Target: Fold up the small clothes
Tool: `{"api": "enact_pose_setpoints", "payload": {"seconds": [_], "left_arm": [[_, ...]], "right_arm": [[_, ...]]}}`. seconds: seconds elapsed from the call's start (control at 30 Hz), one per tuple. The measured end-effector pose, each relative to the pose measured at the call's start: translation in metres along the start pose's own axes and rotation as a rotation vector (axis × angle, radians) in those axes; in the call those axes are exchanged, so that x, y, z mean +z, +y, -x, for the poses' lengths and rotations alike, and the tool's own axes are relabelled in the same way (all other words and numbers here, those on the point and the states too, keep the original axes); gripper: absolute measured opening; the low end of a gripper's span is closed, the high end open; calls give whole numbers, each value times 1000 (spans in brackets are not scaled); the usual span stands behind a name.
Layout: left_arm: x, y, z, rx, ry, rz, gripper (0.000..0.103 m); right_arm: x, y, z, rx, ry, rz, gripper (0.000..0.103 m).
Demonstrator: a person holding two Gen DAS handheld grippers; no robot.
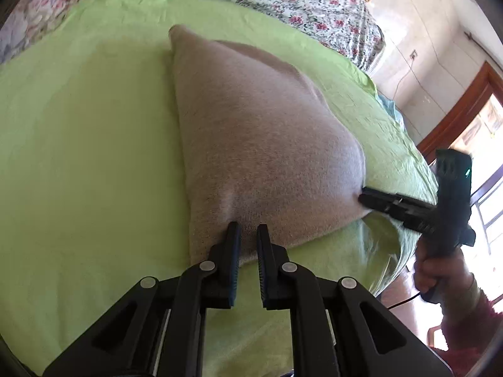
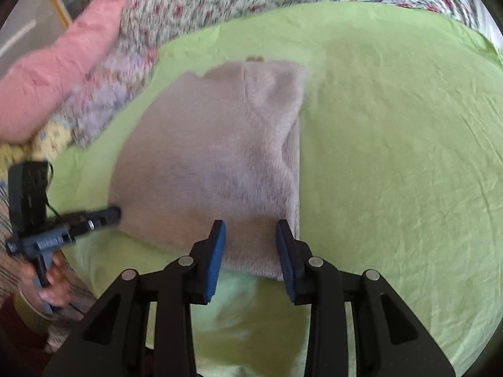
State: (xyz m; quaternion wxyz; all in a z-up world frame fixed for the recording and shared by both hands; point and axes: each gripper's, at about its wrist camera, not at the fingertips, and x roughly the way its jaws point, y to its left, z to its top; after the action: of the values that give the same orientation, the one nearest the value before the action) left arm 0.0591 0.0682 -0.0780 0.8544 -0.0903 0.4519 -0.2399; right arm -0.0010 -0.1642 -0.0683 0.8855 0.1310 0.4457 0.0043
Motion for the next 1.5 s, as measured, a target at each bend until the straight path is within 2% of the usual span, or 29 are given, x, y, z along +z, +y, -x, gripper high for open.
{"api": "enact_pose_setpoints", "payload": {"seconds": [0.1,0.17,0.27,0.3,0.33,0.43,0.63,0.77,0.9,1.0,1.17,1.27,1.33,1.4,1.5], "left_arm": [[2,-7,5,29,14,-15,10],[6,-9,10,28,19,-10,15],[17,-9,26,8,-6,11,41],[23,-8,32,15,-23,15,57],[29,-6,36,27,-41,21,65],[47,2,42,26,-63,51,69],[96,33,14,18,-19,142,71],[135,60,-25,-103,59,189,76],[165,86,-65,-113,97,240,78],[181,95,-81,-137,88,267,77],[208,102,-102,-86,82,270,73],[220,109,-109,-80,63,281,54],[228,113,-111,-77,46,280,27],[233,115,-111,-61,21,267,18],[235,122,-114,-41,4,265,14]], "right_arm": [[0,-4,0,15,-14,-25,34],[7,-4,6,34,-14,-51,35],[14,-5,20,60,-39,-73,35],[17,-4,23,65,-52,-78,35],[19,-6,28,75,-67,-84,35],[30,-4,35,110,-103,-102,35],[48,0,28,149,-110,-103,35],[60,0,19,172,-114,-109,35],[68,-2,11,207,-107,-102,35],[81,-10,3,203,-122,-105,35],[116,-31,-20,199,-117,-163,35],[137,-36,-40,230,-98,-171,35],[150,-38,-53,249,-80,-170,35],[161,-38,-67,257,-62,-159,35],[170,-49,-87,177,-62,-178,35]]}}
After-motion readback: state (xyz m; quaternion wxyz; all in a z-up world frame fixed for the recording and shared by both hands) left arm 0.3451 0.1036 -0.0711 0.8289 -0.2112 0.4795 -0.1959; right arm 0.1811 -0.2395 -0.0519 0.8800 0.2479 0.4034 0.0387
